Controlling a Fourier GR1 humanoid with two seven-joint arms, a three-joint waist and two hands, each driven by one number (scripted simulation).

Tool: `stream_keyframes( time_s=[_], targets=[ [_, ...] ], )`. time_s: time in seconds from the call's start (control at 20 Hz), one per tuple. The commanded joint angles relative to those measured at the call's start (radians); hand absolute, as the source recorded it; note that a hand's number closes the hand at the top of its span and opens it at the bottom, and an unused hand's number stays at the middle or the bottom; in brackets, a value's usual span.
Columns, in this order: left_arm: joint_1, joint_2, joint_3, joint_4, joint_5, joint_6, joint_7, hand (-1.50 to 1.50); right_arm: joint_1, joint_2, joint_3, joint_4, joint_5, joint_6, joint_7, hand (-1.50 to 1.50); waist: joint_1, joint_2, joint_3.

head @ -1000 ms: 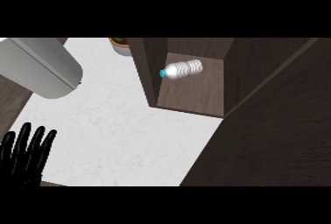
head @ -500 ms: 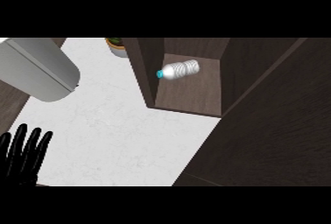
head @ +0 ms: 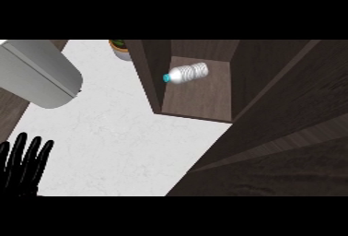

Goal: Pick up the bottled water, place it into the cabinet and close the cabinet

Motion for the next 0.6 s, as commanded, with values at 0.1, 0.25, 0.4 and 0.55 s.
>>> stream_keyframes(
  time_s=[0.1,0.25,0.4,0.55],
  targets=[
    [0.009,0.005,0.004,-0.005,0.022,-0.026,0.006,-1.50,-0.277,0.071,-0.073,0.249,0.025,-0.283,-0.017,1.50,0.029,-0.004,0.004],
    [-0.005,0.012,0.006,-0.006,0.024,-0.041,0.013,-1.50,-0.450,0.072,-0.098,0.399,-0.001,-0.380,-0.030,1.50,0.032,-0.006,0.006],
    [0.008,0.018,0.021,0.034,0.032,-0.070,0.001,-1.50,-0.612,0.073,-0.145,0.567,-0.028,-0.451,-0.054,1.50,0.027,-0.008,0.006],
    [0.000,-0.011,-0.003,0.036,0.006,-0.049,-0.009,-1.50,-0.756,0.073,-0.202,0.748,-0.086,-0.454,-0.107,1.50,0.024,-0.004,0.008]
  ],
)
